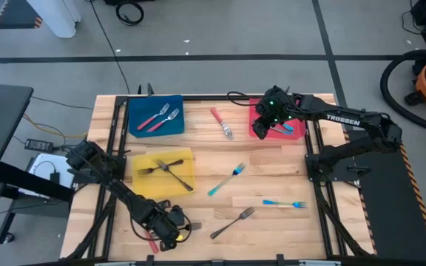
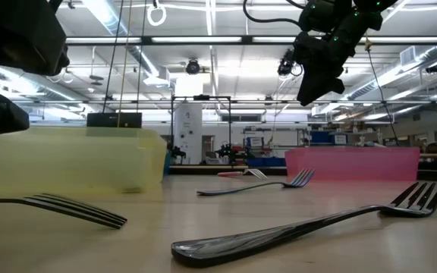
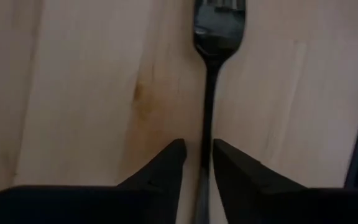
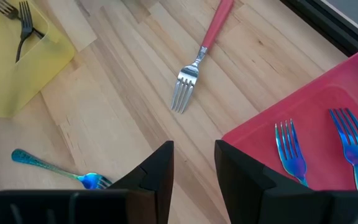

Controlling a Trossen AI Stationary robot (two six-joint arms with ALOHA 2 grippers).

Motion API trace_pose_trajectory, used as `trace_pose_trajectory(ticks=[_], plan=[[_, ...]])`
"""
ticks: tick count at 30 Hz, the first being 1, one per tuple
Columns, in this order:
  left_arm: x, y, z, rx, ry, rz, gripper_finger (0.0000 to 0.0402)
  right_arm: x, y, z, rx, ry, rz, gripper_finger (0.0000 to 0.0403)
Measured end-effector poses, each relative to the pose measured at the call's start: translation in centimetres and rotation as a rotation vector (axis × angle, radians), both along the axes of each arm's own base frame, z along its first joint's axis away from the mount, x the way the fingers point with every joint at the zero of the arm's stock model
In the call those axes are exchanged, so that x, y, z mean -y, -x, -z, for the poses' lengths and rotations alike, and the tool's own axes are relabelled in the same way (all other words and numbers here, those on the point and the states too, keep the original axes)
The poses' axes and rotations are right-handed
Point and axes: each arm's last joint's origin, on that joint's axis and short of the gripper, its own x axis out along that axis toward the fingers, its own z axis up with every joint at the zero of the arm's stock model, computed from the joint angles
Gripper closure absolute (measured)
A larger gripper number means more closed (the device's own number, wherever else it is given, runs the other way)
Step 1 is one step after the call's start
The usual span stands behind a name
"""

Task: Sort silverware by color (type)
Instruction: Put the left black fork into the yellow bin

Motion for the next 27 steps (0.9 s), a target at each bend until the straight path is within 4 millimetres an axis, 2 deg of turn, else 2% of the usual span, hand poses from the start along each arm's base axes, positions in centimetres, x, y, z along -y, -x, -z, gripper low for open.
trace_pose_trajectory(ticks=[7, 16, 19, 22, 24, 27], plan=[[-0.3, 0.0, 0.1, -0.012, -0.026, -0.008, 0.0386, 0.0, 0.0, 0.0, 0.0, 0.0, 0.0, 0.0278], [-0.3, 0.1, 0.1, -0.002, -0.041, 0.096, 0.0398, 0.0, 0.0, 0.0, -0.001, 0.003, -0.004, 0.0278], [-0.3, 0.0, -1.0, 0.026, -0.027, 0.109, 0.0399, 0.0, 0.0, 0.0, 0.0, 0.004, -0.005, 0.0278], [-1.0, 0.4, -2.3, 0.016, -0.085, 0.129, 0.04, 0.0, 0.0, 0.0, 0.0, 0.004, -0.006, 0.0278], [-1.2, 0.5, -3.8, 0.037, -0.104, 0.116, 0.0401, 0.0, 0.0, 0.0, -0.001, 0.004, -0.005, 0.0278], [-2.3, 1.4, -5.1, -0.028, -0.161, 0.093, 0.0401, 0.0, 0.0, 0.0, -0.001, 0.004, -0.006, 0.0278]])
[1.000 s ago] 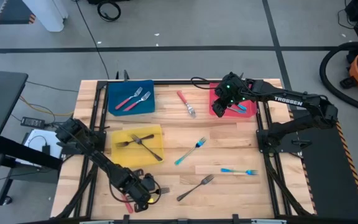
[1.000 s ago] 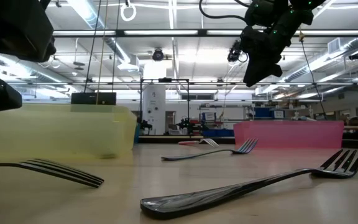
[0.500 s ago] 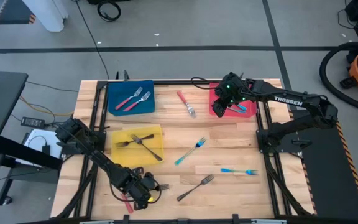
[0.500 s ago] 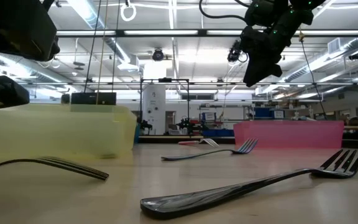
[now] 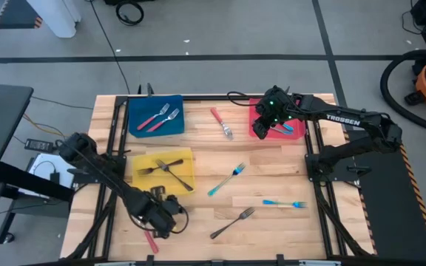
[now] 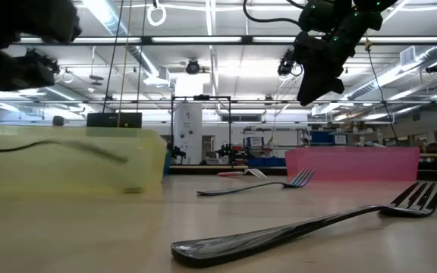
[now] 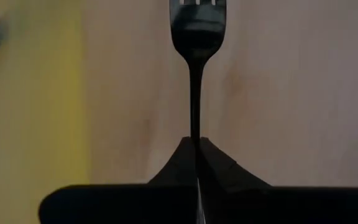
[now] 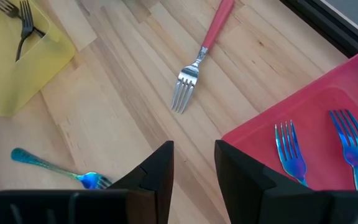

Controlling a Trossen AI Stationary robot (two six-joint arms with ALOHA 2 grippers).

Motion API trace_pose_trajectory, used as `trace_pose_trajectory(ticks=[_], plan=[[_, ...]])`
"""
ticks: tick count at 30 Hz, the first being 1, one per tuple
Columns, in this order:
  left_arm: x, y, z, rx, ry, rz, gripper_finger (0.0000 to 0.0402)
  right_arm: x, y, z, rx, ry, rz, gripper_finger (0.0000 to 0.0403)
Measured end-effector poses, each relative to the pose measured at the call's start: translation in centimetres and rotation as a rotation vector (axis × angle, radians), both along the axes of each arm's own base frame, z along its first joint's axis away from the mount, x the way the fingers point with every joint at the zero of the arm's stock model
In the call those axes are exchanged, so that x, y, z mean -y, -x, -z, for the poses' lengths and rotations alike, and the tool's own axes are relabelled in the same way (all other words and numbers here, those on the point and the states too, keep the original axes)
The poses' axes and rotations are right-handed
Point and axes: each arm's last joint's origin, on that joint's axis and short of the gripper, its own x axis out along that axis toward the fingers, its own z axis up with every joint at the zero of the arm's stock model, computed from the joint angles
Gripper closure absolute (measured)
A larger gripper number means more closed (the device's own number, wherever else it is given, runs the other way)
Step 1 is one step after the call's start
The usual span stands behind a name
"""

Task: Sort silverware by color (type)
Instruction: Put the left black fork into the yellow bin

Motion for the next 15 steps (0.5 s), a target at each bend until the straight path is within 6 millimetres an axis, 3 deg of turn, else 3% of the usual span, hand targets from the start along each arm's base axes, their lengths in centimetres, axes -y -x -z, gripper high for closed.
trace_pose_trajectory(ticks=[9, 15], plan=[[-2.4, 1.3, -4.8, 0.063, 0.043, -0.004, 0.0401, -0.1, 0.0, 0.0, 0.01, -0.026, -0.018, 0.0278], [-5.8, 3.3, -7.2, -0.012, -0.02, -0.052, 0.0401, -0.1, 0.0, 0.0, 0.017, -0.047, -0.014, 0.0278]])
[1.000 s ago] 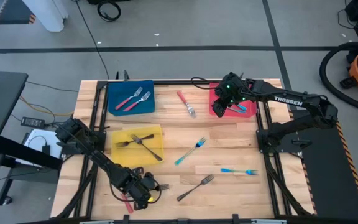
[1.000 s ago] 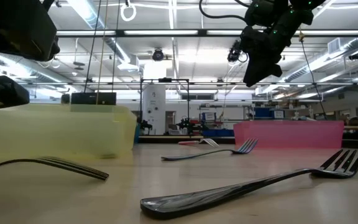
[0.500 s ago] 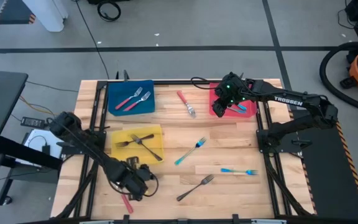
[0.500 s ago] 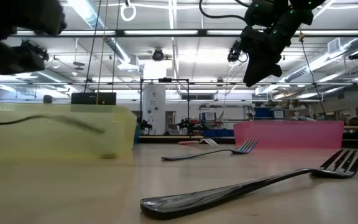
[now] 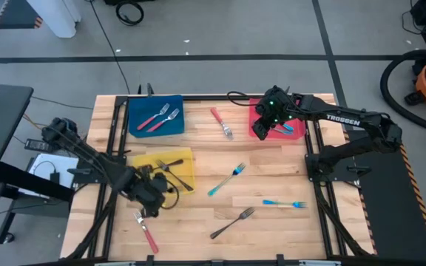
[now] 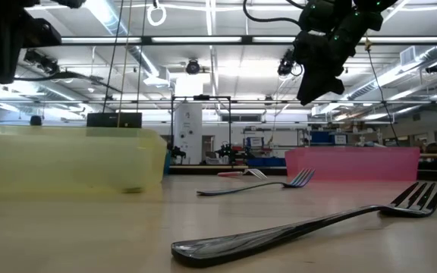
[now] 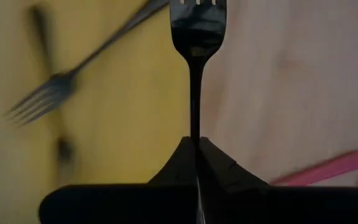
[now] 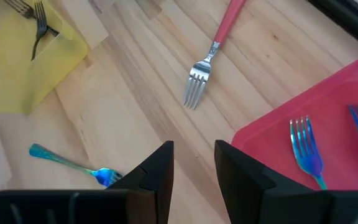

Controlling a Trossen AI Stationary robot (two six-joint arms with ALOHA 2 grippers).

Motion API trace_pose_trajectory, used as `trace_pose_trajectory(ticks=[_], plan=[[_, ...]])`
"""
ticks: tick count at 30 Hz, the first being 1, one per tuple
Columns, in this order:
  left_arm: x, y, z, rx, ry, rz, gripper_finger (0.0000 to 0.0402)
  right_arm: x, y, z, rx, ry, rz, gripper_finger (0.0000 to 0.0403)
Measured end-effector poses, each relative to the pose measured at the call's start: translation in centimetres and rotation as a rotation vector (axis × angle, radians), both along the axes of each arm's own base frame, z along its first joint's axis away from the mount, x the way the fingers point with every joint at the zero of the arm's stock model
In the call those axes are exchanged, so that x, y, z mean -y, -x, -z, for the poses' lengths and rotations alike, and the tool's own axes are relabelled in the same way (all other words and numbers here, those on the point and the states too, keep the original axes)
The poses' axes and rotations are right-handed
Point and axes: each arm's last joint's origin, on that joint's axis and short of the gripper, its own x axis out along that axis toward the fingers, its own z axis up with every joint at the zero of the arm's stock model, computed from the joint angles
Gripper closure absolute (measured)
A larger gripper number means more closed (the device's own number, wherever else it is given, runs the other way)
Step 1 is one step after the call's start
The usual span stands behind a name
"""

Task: Sort silverware by color (type)
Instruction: Put the left black fork into the yellow bin

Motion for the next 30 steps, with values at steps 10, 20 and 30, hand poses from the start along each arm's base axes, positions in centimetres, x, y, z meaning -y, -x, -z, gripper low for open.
trace_pose_trajectory(ticks=[10, 20, 30], plan=[[-5.7, 0.0, -1.0, -0.091, -0.144, -0.037, 0.0401, -1.6, -0.9, -0.1, 0.026, -0.024, -0.077, 0.0278], [-8.7, 0.1, 3.1, -0.159, -0.155, -0.068, 0.0401, -3.8, -1.7, -0.2, 0.031, -0.003, -0.16, 0.0278], [-10.0, -0.8, 5.0, -0.081, -0.082, -0.056, 0.0389, -5.4, -2.2, -0.2, 0.031, 0.036, -0.279, 0.0278]])
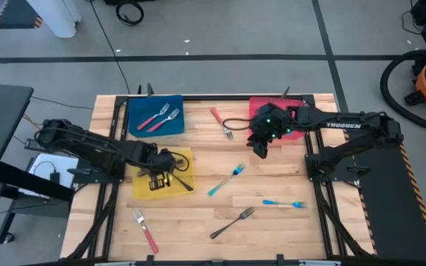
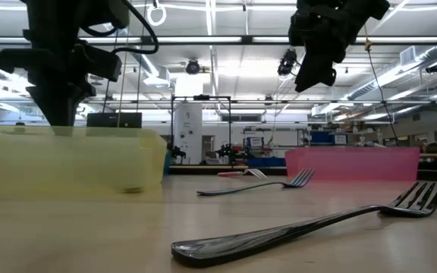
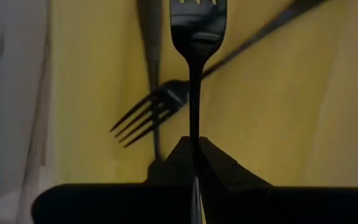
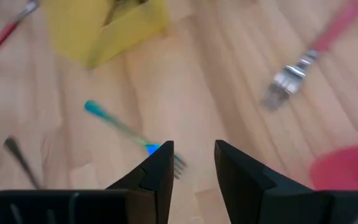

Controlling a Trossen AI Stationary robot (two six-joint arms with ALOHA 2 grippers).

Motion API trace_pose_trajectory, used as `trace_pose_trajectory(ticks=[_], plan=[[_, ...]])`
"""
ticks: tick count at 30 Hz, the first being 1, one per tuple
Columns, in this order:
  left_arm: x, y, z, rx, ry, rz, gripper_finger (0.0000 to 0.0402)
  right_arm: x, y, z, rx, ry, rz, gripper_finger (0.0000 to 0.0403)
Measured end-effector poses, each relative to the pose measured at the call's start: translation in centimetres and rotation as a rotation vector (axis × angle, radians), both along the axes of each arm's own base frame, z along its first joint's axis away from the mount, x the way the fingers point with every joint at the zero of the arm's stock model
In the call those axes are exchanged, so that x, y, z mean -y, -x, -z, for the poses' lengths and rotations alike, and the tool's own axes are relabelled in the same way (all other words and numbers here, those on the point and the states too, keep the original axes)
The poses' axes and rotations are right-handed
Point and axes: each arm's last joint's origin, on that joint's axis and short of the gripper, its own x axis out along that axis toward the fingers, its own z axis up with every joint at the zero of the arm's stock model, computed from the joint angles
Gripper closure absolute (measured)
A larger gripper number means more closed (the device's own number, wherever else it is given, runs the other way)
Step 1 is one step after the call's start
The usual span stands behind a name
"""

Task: Sort silverware by color (type)
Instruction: Put the left black fork into the yellow bin, then put the left blue fork into the red bin

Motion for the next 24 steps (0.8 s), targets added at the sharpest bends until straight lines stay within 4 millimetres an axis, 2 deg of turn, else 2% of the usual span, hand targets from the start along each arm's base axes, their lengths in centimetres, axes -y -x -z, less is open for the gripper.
trace_pose_trajectory(ticks=[8, 13, 17, 20, 24], plan=[[-0.7, -0.2, 0.1, -0.001, 0.0, -0.035, 0.0337, -2.7, -1.1, -0.6, 0.1, 0.066, -0.182, 0.0278], [-0.7, -0.2, 0.1, 0.001, 0.001, -0.04, 0.0306, -3.7, -1.5, -0.9, 0.141, 0.082, -0.234, 0.0278], [-0.7, -0.7, -0.1, 0.055, 0.012, -0.055, 0.0295, -4.4, -1.9, -0.6, 0.141, 0.105, -0.286, 0.0278], [-0.5, -1.8, -1.4, 0.148, 0.027, -0.054, 0.0295, -4.7, -2.2, -0.3, 0.129, 0.137, -0.31, 0.0278], [-0.2, -4.1, -4.5, 0.359, 0.064, -0.058, 0.0295, -4.5, -2.3, -0.1, 0.109, 0.213, -0.266, 0.0278]])
